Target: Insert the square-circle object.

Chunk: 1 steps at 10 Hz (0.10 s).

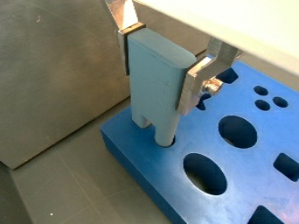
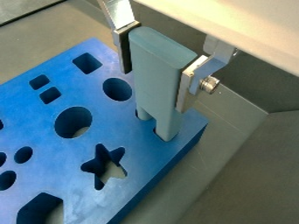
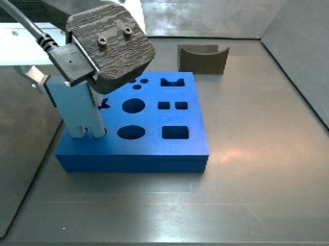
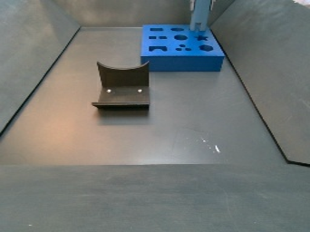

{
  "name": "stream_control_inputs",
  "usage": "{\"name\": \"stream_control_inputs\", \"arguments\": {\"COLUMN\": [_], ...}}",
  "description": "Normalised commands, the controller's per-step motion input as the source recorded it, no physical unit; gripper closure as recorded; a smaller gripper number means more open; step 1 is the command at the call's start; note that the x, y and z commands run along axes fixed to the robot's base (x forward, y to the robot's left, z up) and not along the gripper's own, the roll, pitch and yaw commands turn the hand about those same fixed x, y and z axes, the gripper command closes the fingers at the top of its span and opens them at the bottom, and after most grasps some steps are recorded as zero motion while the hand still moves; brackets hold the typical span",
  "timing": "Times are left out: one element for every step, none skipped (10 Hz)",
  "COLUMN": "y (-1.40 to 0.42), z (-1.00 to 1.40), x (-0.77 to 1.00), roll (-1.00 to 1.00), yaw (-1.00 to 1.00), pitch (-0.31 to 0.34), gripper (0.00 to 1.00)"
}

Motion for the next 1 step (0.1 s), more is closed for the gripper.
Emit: {"name": "stream_control_inputs", "arguments": {"y": [0.00], "z": [0.00], "x": [0.00], "roll": [0.00], "yaw": [0.00], "pitch": [0.000], "gripper": [1.00]}}
